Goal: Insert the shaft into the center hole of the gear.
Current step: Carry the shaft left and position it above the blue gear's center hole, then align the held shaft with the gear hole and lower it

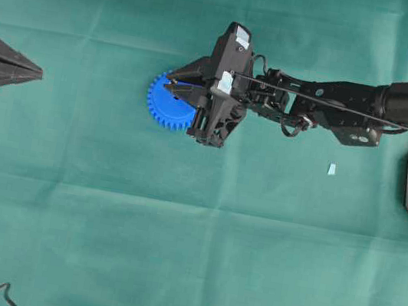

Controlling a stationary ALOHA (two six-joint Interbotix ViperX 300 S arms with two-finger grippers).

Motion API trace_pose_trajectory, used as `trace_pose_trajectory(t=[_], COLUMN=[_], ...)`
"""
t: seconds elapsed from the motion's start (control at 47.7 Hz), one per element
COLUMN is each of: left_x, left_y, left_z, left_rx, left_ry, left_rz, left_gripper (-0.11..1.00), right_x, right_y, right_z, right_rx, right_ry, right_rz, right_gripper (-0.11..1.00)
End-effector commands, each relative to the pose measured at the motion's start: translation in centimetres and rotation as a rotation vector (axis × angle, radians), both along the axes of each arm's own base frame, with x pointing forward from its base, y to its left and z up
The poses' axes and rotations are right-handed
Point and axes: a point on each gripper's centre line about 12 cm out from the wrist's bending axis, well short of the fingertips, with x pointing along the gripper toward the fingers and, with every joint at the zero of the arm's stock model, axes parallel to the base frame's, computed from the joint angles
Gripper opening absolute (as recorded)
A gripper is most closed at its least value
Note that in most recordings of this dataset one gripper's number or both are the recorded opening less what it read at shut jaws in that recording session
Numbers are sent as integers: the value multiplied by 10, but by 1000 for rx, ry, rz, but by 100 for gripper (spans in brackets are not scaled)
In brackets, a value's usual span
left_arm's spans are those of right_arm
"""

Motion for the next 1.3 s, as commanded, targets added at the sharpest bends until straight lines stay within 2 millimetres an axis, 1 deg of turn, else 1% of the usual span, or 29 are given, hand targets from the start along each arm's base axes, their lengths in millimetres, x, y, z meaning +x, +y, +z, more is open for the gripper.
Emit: trace_pose_trajectory(t=[0.0,0.189,0.314,0.545,0.776,0.859,1.174,1.279], left_x=[2,2,2,2,2,2,2,2], left_y=[0,0,0,0,0,0,0,0], left_z=[6,6,6,6,5,6,6,6], left_rx=[1,0,0,0,0,0,0,0], left_ry=[-14,-14,-14,-14,-12,-14,-14,-15], left_rz=[1,1,1,1,1,1,1,1], left_gripper=[0,0,0,0,0,0,0,0], right_x=[2,-4,-7,-6,-2,-2,-2,0], right_y=[0,1,1,1,0,0,-1,-1], right_z=[12,26,30,28,12,9,10,14], right_rx=[-1,-7,-7,-8,2,7,5,-5], right_ry=[-32,-58,-67,-64,-36,-33,-43,-66], right_rz=[-2,0,-1,-1,-9,-15,-18,-19], right_gripper=[18,18,18,18,18,18,18,18])
